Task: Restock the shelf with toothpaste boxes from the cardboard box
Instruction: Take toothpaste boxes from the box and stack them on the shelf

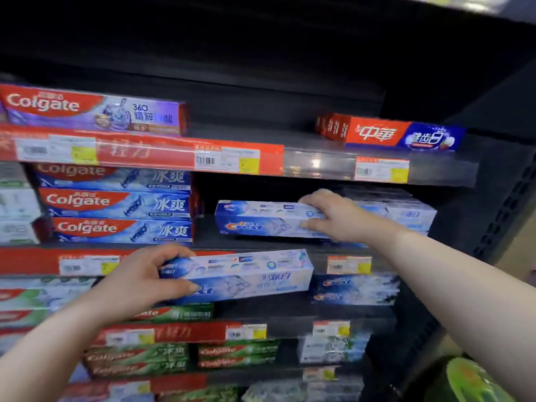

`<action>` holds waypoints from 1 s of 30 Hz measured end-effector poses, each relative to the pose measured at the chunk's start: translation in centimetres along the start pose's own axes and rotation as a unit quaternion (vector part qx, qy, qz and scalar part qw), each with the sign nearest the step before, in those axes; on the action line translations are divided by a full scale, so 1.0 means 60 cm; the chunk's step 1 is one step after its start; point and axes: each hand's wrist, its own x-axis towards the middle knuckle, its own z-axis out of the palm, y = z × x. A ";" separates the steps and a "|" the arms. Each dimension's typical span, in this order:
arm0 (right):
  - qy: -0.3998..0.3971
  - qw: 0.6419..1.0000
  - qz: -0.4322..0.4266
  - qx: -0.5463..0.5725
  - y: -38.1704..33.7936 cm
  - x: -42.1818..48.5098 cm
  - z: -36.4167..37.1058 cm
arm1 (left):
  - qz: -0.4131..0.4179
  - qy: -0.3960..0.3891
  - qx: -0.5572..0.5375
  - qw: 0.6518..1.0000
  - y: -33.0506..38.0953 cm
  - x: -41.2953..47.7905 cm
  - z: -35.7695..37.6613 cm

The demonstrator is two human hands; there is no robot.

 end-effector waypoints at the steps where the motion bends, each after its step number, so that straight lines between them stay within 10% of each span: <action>1: -0.008 1.000 -0.013 -0.003 0.002 0.014 0.004 | -0.012 0.016 0.000 1.000 0.002 -0.004 0.003; 30: -0.156 0.986 -0.017 -0.062 0.013 0.092 0.039 | -0.043 0.057 -0.040 0.997 0.009 0.030 -0.004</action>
